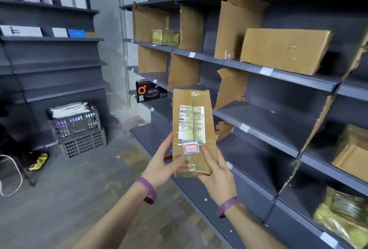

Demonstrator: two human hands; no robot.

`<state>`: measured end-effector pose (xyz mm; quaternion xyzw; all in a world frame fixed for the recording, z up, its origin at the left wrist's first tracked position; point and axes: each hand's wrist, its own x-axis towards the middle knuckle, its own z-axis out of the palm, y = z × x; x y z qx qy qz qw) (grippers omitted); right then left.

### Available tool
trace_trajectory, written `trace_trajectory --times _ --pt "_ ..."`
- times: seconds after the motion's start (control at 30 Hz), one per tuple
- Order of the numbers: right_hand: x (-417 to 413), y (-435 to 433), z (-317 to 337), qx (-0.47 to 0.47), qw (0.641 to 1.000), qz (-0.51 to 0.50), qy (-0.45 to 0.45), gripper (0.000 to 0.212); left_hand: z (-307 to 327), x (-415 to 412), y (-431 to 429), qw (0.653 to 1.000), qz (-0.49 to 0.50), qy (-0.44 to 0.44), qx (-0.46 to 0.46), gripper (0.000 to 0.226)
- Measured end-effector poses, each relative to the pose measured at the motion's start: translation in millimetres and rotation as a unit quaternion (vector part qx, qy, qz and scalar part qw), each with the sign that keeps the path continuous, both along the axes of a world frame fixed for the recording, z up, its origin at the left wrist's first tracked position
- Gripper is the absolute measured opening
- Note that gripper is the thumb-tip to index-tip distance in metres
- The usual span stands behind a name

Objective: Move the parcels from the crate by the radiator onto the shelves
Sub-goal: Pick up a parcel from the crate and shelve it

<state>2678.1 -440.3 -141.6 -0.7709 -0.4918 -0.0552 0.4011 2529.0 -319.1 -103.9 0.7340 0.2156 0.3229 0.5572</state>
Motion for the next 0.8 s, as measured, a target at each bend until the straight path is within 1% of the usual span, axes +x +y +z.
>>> trace_trajectory --times 0.07,0.13,0.23,0.4,0.67,0.8 --pt "-8.8 30.9 0.5 0.002 1.000 0.006 0.000 0.093 -1.1 -12.5 30.5 0.999 0.024 0.020 0.021 0.057" --pt "-14.8 59.3 0.4 -0.001 1.000 0.010 0.009 0.092 -6.0 -25.4 59.6 0.997 0.056 0.048 0.015 0.046" --pt "-16.2 97.8 -2.2 -0.013 0.999 0.013 0.028 0.094 -14.7 -40.4 98.2 0.989 0.104 0.100 0.019 0.054" --pt "-5.1 155.4 -3.7 -0.024 0.999 0.028 0.038 0.094 -25.7 -37.1 154.4 0.979 0.132 0.145 0.057 0.050" --pt "43.6 270.7 -9.8 -0.022 0.998 0.033 0.058 0.090 -30.0 5.3 265.2 0.950 0.143 0.226 0.162 0.057" --pt "76.2 335.9 -11.6 0.000 0.997 0.029 0.074 0.095 -19.3 38.0 325.9 0.933 0.154 0.253 0.203 0.063"
